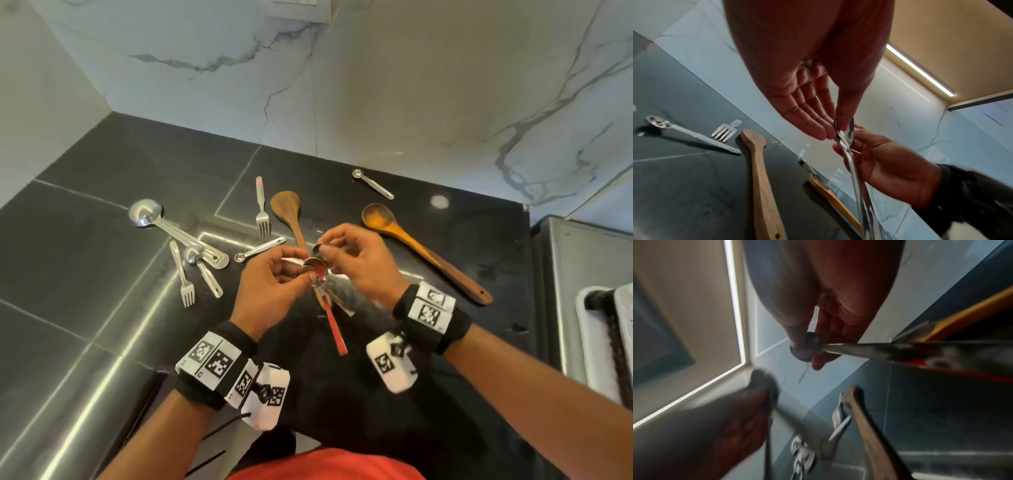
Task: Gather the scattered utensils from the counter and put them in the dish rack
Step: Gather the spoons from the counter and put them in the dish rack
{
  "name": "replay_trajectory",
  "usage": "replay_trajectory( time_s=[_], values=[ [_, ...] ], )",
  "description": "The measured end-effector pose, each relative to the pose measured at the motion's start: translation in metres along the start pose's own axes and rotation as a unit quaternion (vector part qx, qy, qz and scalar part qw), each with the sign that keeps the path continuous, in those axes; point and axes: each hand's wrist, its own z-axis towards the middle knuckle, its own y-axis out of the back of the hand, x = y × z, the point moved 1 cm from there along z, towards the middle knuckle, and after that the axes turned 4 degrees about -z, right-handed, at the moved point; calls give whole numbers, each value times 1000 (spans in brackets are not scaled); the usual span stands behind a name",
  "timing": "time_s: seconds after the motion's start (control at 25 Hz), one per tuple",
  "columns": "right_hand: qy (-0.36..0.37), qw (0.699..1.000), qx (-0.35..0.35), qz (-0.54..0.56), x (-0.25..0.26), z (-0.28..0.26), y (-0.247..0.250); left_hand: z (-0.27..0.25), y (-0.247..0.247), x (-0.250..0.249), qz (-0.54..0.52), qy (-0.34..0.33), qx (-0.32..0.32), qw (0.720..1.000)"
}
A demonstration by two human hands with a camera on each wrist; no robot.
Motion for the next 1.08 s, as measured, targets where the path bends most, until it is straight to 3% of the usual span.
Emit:
replay_trajectory(
  time_s=[0.2, 0.48, 0.56, 0.68, 0.92, 1.08],
  values=[
    [-27, 998, 29, 41, -3, -29, -49, -33, 16, 18, -6, 47, -47, 998],
    [-62, 993, 98, 28, 2, -62, -71, -63, 34, 30, -42, 61, -33, 997],
    [-63, 990, 129, -5, 3, -76, -75, -67, 37, 31, -76, 65, -33, 994],
    [-35, 975, 155, -153, 2, -105, -76, -71, 42, 31, -119, 56, -30, 991],
    [-31, 964, 74, -255, 13, -149, -55, -80, 17, 23, -172, 59, 36, 983],
    [-31, 918, 25, -394, 31, -177, -9, -83, -24, 2, -195, 67, 121, 971]
  ],
)
